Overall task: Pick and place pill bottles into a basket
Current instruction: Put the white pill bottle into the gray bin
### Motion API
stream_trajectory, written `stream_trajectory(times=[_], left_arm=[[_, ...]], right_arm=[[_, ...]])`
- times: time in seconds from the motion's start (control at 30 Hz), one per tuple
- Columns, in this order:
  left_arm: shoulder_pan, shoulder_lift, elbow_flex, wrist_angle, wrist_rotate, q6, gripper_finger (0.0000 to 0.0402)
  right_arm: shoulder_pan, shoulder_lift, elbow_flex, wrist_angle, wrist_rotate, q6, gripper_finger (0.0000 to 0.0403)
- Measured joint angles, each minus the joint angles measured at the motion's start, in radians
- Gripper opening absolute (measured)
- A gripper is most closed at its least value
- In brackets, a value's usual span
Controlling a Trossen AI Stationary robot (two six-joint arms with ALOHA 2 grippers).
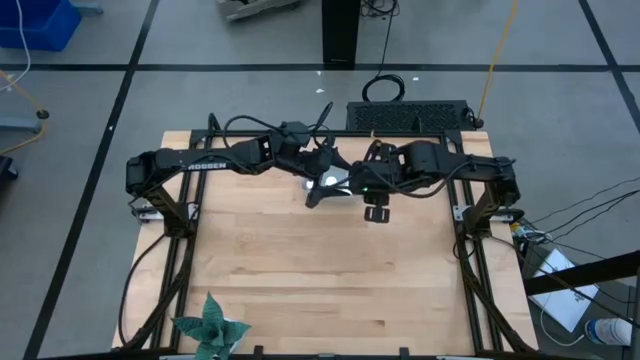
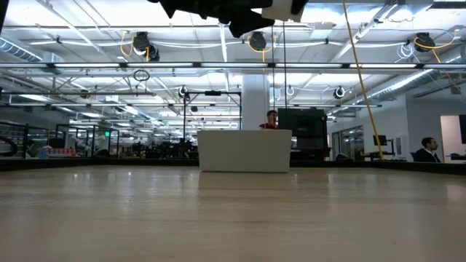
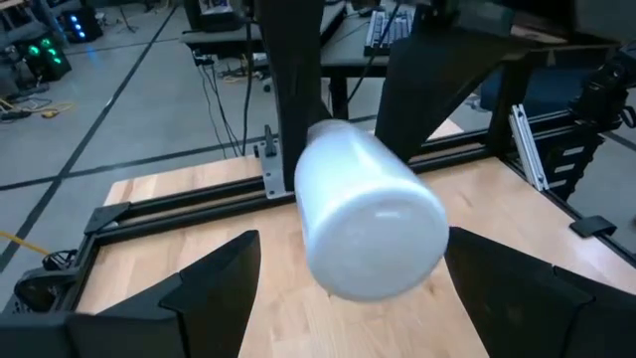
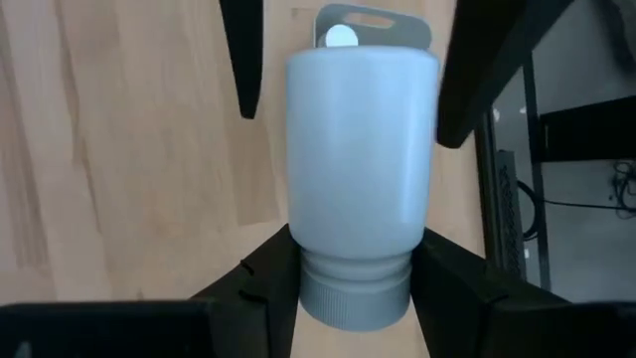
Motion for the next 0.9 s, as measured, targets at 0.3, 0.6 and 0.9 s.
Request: stream_trajectory(times=[0.3, 0.6, 0.9], left_arm=[[-0.003, 0.000, 0.000, 0.021, 0.000, -0.025, 0.0324], [-0.013, 0.020, 0.002, 0.065, 0.000, -0.042, 0.0324], [-0.015, 0.040, 0.001, 0.058, -0.001, -0.040, 0.0324]], right_arm=[[-0.020, 0.001, -0.024, 0.002, -0.080, 0.007, 0.0144], [-0.020, 0.001, -0.026, 0.003, -0.078, 0.006, 0.0144], [-0.020, 0.001, -0.026, 0.003, -0.075, -0.007, 0.0144]])
